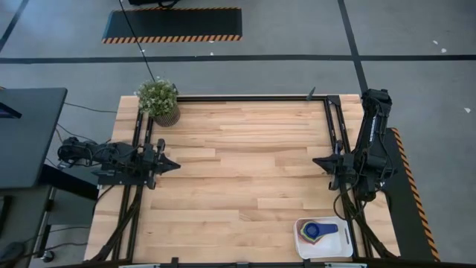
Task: Nest measuring cups in basket
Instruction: Return to Home Position
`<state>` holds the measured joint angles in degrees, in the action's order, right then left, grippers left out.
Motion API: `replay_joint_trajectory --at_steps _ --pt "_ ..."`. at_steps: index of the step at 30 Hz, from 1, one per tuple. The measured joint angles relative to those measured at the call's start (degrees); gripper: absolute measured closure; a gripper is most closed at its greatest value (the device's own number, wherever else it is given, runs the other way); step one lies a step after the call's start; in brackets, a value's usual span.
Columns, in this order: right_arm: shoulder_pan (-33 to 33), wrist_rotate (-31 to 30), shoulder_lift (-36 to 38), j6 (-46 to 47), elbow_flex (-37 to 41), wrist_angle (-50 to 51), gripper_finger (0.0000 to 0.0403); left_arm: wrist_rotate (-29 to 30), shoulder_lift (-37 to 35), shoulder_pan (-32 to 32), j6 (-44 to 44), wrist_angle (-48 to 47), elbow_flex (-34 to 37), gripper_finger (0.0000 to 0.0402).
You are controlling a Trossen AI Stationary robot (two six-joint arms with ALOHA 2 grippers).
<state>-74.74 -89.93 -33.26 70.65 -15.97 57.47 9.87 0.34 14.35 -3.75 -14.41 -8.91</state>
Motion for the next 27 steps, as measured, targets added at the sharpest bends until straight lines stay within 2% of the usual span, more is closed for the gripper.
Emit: replay_joint_trajectory --at_steps 5,9,11,19,23,27 --pt "2.41 0.66 0.00 4.40 0.00 0.57 0.0385 0.00 0.00 -0.02 1.61 0.00 0.00 0.0388" --pt "6.30 6.11 0.00 8.97 0.02 2.68 0.0385 0.02 0.00 -0.02 3.90 0.04 0.00 0.0388" --pt "8.22 6.89 0.00 9.10 0.02 2.80 0.0385 0.00 0.00 -0.02 4.31 0.11 -0.01 0.0388" --pt "14.18 4.84 0.00 8.15 0.02 2.80 0.0385 0.00 0.00 -0.02 4.48 0.22 -0.02 0.0388" --pt "17.17 0.46 0.00 5.11 -0.13 2.79 0.0385 0.02 0.00 -0.02 4.51 0.22 -0.02 0.0388" --pt "21.10 0.45 0.00 4.30 -0.15 2.78 0.0385 0.00 0.00 -0.02 4.55 0.22 -0.02 0.0388"
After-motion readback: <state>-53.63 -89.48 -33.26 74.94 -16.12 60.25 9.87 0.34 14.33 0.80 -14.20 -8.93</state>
